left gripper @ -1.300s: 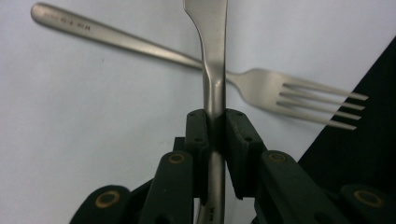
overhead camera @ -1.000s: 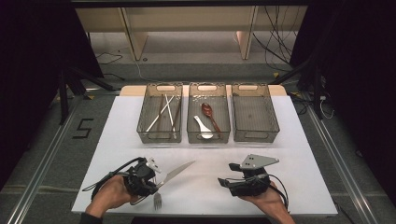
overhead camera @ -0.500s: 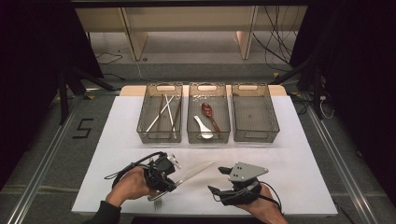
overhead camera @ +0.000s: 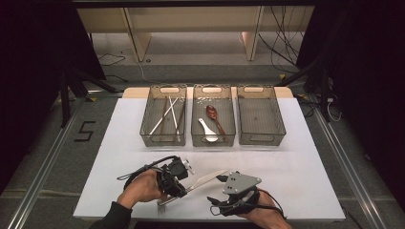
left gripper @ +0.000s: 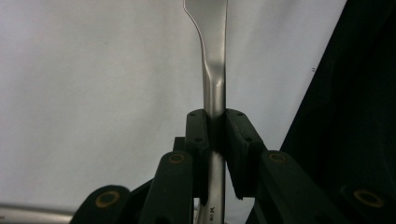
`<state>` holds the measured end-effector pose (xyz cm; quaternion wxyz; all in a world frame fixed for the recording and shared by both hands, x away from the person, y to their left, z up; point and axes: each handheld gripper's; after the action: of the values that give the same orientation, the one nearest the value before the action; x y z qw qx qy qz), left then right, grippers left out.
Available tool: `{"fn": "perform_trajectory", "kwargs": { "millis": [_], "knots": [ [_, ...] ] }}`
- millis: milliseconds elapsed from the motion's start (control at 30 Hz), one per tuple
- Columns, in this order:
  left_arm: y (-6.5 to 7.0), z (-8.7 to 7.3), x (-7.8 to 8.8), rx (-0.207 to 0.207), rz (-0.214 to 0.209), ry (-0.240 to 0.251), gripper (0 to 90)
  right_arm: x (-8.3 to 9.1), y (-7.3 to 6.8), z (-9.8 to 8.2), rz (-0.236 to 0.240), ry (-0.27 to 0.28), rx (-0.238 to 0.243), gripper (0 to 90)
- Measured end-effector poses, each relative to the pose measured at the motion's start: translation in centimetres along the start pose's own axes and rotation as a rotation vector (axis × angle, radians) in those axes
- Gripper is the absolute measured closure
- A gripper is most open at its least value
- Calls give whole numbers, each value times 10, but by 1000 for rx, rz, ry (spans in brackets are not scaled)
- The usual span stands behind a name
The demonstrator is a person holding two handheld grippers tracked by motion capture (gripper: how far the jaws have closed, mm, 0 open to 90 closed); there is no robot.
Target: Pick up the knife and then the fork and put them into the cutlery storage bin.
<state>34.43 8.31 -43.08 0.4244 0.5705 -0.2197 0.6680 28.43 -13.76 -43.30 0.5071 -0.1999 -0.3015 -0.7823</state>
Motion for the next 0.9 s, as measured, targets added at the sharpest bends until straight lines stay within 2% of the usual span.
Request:
{"fn": "perform_trajectory", "kwargs": {
  "millis": [100, 233, 267, 400, 667, 900],
  "knots": [
    [4, 4, -3, -15, -7, -20, 795, -4, -2, 4, 15, -19, 51, 339],
    [7, 7, -5, -43, -10, -37, 795, -11, -5, 7, 38, -41, 93, 344],
    [9, 8, -5, -36, -12, -33, 795, -12, -5, 7, 40, -45, 95, 345],
    [9, 13, -4, -47, 1, -35, 795, -11, -3, 5, 44, -46, 84, 345],
    [5, 34, 4, -31, 25, 2, 795, -2, 0, 2, 28, -27, 56, 345],
    [0, 61, 9, 7, 26, 91, 795, 1, -1, -6, 21, -28, 30, 342]
  ]
}}
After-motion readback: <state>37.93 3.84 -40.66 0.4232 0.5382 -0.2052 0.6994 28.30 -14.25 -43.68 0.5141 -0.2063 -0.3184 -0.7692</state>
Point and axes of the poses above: each handheld gripper's, and its own axes: x roughly backward along the jaws, z roughly out of its top, y roughly to its right, and after that the axes turned 10 degrees about x, right-handed
